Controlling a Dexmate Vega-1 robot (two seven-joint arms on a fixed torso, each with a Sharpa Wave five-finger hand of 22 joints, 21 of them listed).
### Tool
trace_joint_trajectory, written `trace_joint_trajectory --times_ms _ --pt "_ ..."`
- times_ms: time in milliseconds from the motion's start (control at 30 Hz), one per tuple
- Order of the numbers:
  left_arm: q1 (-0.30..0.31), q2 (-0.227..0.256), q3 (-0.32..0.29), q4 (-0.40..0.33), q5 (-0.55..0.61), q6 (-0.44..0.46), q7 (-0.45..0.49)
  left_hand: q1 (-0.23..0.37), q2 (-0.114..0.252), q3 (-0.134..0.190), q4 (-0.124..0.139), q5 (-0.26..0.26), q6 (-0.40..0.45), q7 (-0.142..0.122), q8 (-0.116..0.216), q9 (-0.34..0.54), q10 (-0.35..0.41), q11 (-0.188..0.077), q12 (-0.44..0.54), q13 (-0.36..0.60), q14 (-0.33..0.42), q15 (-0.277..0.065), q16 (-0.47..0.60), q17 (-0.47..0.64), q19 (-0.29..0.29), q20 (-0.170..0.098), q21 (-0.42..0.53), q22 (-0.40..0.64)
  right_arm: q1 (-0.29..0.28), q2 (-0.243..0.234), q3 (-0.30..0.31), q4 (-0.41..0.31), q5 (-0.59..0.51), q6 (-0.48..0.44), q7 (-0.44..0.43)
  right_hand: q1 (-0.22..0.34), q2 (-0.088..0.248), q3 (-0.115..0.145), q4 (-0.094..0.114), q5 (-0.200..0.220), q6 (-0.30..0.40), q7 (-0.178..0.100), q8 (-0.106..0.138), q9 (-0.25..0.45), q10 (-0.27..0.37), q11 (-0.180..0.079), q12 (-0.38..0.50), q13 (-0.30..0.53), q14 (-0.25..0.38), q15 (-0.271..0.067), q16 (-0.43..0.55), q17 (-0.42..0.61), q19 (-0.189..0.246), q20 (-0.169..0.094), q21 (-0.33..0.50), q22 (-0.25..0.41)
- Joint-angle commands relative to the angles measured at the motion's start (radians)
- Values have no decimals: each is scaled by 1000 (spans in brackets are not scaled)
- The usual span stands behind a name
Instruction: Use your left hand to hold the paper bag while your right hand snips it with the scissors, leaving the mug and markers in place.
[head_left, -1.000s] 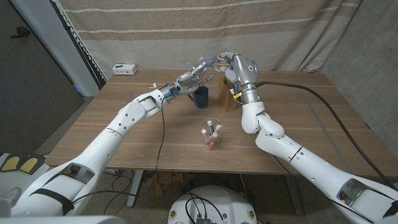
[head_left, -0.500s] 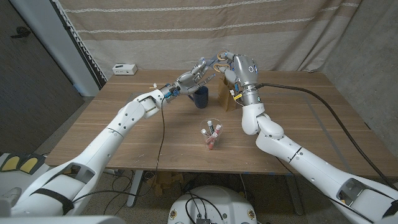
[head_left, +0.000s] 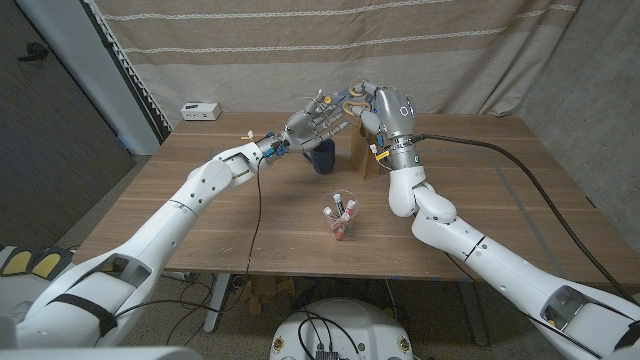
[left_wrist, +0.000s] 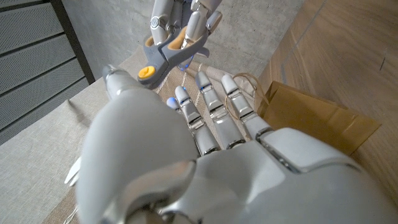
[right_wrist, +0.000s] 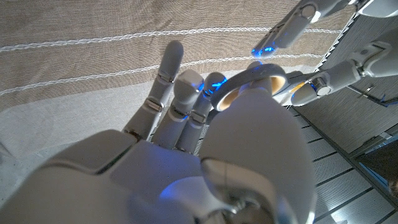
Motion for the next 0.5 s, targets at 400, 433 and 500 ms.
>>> trace_joint_trajectory --times_ms 400,433,500 --pt "-85 19 65 74 104 -18 -213 -124 -59 -6 -10 40 -139 17 8 4 -148 26 7 -1 -188 -127 -1 1 -36 -122 -70 2 -25 12 29 -31 34 -54 9 12 11 -8 1 -1 234 154 90 -11 62 -52 485 151 19 0 -5 18 19 -132 27 -18" --pt "-83 18 63 72 102 -18 -209 -125 -59 -6 -10 40 -139 16 8 4 -147 25 7 -1 -188 -127 -1 1 -36 -122 -70 2 -28 12 31 -32 35 -53 4 13 10 -8 1 -2 235 154 91 -11 62 -52 486 151 19 0 -6 17 19 -132 28 -19" --pt "-81 20 61 66 106 -20 -201 -138 -59 -4 -10 44 -129 26 15 3 -128 19 19 -1 -181 -128 8 2 -11 -133 -67 3 -33 13 36 -39 35 -64 1 13 11 -9 1 -2 234 154 94 -10 62 -52 489 151 21 -1 -8 14 20 -131 30 -21"
